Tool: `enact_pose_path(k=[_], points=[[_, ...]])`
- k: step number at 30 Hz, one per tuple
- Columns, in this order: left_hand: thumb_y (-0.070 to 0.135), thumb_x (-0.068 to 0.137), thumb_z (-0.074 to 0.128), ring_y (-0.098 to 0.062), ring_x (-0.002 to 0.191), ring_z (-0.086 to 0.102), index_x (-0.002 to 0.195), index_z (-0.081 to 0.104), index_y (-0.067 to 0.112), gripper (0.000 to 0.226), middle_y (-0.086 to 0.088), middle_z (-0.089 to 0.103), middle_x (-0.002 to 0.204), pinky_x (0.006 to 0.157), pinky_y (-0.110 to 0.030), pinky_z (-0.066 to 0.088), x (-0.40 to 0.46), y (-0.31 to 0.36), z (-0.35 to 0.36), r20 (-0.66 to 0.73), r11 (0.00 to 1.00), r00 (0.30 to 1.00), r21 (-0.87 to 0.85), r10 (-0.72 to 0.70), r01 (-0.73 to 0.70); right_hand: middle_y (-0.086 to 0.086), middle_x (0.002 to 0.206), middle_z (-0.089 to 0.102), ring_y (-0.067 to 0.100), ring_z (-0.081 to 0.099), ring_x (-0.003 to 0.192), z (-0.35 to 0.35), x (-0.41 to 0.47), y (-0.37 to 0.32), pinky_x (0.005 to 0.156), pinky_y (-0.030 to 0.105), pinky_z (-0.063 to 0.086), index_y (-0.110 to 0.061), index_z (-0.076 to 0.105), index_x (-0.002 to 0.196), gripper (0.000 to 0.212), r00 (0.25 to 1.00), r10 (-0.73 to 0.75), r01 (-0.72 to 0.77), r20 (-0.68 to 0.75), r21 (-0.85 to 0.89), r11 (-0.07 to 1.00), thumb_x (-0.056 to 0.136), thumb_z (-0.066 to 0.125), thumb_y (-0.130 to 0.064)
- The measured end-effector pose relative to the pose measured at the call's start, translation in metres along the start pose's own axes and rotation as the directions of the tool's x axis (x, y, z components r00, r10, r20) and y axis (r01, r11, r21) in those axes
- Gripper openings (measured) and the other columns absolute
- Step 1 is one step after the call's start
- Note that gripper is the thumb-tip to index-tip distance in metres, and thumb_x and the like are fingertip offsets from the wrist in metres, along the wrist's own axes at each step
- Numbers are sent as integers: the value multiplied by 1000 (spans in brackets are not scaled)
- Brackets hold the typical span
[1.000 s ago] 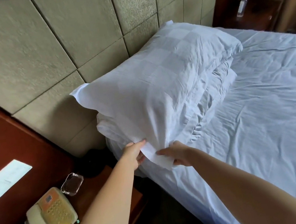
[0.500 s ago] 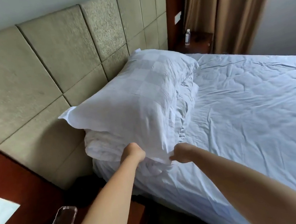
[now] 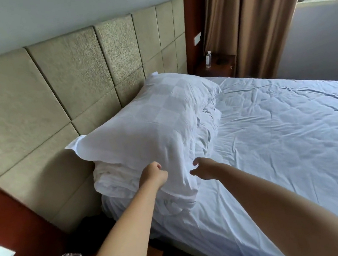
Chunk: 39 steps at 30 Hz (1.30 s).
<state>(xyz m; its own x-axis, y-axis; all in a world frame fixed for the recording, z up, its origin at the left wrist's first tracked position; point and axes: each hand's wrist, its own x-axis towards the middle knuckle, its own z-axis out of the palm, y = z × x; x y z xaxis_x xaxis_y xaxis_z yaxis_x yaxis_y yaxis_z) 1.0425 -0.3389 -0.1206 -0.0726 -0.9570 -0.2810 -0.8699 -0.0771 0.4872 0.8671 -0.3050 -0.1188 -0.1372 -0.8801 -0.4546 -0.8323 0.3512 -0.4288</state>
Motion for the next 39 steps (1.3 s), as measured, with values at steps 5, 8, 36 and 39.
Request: enact_pose_path(k=[5, 8, 36, 39], points=[[25, 89, 53, -25, 124, 41, 127, 51, 21, 39, -3, 42, 137, 97, -34, 42, 11, 14, 19, -99, 965, 991, 256, 88, -60, 12, 141, 46, 26, 45, 128, -8, 27, 14, 102, 30, 37, -13, 40, 140, 51, 999, -33, 31, 37, 56, 998, 95, 52, -35], [23, 87, 55, -22, 129, 35, 123, 54, 22, 36, 0, 38, 140, 99, -32, 39, 28, 44, 35, -133, 907, 963, 385, 236, -169, 12, 139, 47, 27, 46, 127, -20, 48, 33, 105, 32, 38, -13, 43, 138, 48, 997, -48, 43, 64, 80, 996, 96, 51, -32], [2, 87, 50, -24, 108, 62, 130, 34, 5, 46, -12, 51, 127, 83, -34, 51, 166, 147, 165, -7, 654, 988, 749, -152, 106, 7, 110, 61, 23, 62, 91, -54, 314, 108, 72, 30, 51, -12, 50, 119, 55, 840, 229, -542, 492, 750, 380, 83, 55, -54], [0, 88, 45, -28, 111, 61, 119, 49, 7, 32, -10, 63, 117, 87, -36, 49, 167, 155, 150, 5, 723, 985, 680, -173, 123, -2, 73, 45, 10, 44, 60, -68, 323, 102, 53, 21, 37, -15, 50, 81, 20, 942, 121, -325, 313, 758, 565, 96, 46, -28]])
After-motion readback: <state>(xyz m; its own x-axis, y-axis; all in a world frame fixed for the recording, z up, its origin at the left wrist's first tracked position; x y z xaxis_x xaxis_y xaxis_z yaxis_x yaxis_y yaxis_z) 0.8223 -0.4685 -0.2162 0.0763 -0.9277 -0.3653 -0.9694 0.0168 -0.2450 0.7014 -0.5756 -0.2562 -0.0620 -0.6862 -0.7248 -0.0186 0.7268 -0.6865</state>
